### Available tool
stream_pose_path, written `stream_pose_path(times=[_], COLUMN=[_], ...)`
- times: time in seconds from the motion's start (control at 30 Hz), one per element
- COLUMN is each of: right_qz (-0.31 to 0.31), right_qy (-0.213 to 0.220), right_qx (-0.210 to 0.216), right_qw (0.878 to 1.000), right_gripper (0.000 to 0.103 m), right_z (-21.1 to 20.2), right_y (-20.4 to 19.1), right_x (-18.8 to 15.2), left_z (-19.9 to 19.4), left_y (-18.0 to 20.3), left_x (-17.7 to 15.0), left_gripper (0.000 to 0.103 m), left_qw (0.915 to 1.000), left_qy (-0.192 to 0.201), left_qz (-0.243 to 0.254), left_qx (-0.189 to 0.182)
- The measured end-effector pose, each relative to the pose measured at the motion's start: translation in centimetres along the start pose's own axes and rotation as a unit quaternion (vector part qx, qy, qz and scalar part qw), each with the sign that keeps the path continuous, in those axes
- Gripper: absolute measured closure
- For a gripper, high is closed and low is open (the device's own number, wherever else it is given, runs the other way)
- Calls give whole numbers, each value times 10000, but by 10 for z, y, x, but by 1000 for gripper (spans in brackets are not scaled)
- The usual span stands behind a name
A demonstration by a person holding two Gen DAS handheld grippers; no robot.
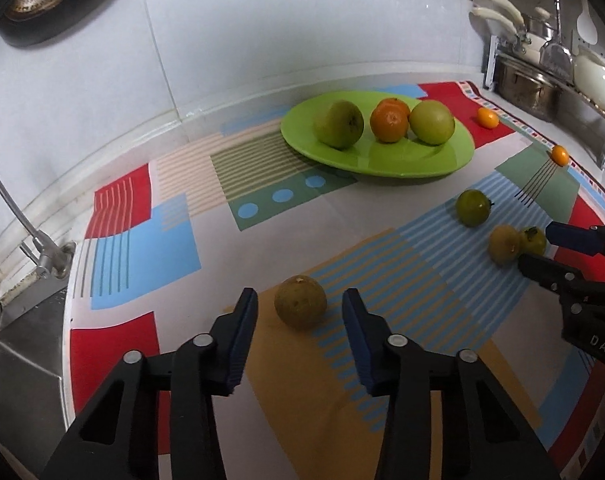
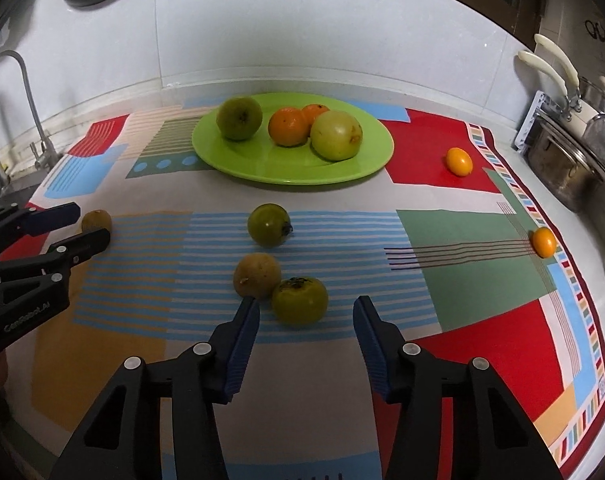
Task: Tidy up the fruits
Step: 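Grasp a small brown fruit with left tool while right tool grasps a green persimmon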
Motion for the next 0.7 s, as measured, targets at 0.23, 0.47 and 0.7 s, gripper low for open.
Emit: stream_pose_path(times=[0.23,0.47,0.7], right_qz=[-10,7,66], right_qy=[12,70,300], right_qx=[57,152,308], right_qw=[10000,9999,9991], right_gripper=[68,72,72], right_z=[5,3,-15], right_y=[0,-1,1], right_x=[4,5,11], left_z=[8,1,-23], left_y=[1,5,12], left_x=[1,2,8], left_gripper=[75,75,75], left_qw=[10000,9999,9995], left_qy=[-79,4,206], left_qz=[16,1,-95], left_qx=[-21,-118,-213])
Point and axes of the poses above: each gripper's, at about its wrist camera, not at the fingertips, and z roughly the way its jaws point, y to its right, x to its top, the point moved 7 cm from there along z, roughly the way its jaws point, and after that the axes turned 3 degrees about z, right-handed, at the moved point
